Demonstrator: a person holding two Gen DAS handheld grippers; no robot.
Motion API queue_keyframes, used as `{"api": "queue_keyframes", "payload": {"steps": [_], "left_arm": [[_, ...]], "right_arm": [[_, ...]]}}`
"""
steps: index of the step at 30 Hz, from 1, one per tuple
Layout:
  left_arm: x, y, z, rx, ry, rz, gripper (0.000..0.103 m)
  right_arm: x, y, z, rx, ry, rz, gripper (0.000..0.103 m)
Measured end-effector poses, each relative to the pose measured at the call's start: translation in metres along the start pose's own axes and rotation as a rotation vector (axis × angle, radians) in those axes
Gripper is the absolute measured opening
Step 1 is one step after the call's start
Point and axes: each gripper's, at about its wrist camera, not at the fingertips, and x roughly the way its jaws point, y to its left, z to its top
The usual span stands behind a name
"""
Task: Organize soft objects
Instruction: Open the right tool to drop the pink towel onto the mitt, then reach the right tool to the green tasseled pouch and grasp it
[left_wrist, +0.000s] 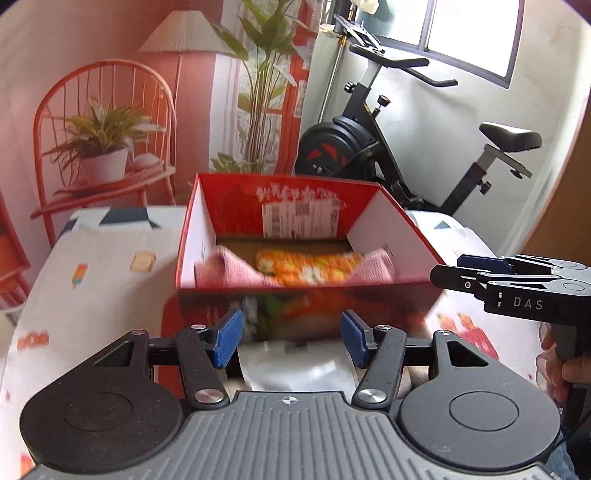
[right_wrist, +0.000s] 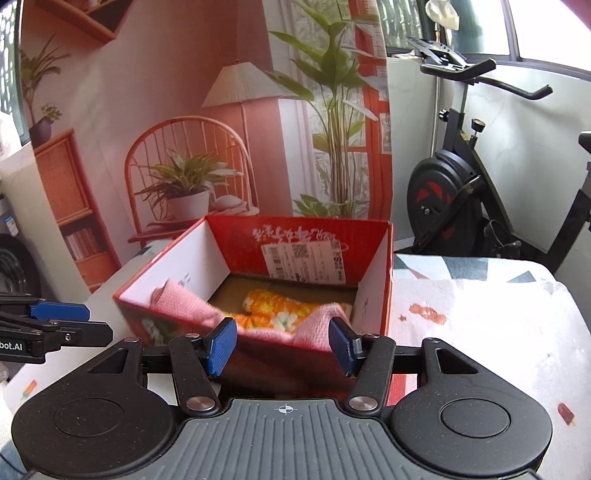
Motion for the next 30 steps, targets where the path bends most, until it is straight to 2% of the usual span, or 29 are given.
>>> {"api": "queue_keyframes", "payload": {"steps": [6, 12, 19, 24, 30], "left_arm": [[-0.014, -0.011, -0.044, -0.044, 0.05, -0.051, 0.061], [-0.008, -0.02, -0.079, -0.072, 0.119, -0.1, 0.061], [0.001, -0.017, -0.085, -0.088, 0.154, -0.127, 0.061], [0.004, -0.014, -0.092, -0.125, 0.174, -0.132, 0.061], [0.005, -0.012, -0.092, -0.139, 0.182, -0.134, 0.061]], "right_arm": [[-0.027, 0.01, -0.046, -0.01, 0.067, 0.02, 0.052], [-0.042, 0.016, -0.085, -0.016, 0.159, 0.038, 0.052], [-0.056, 0.023, -0.11, -0.036, 0.248, 0.081, 0.052], [-0.056, 0.027, -0.119, -0.081, 0.307, 0.073, 0.052], [-0.053, 0.033, -0.129, -0.109, 0.375, 0.113, 0.051]]}}
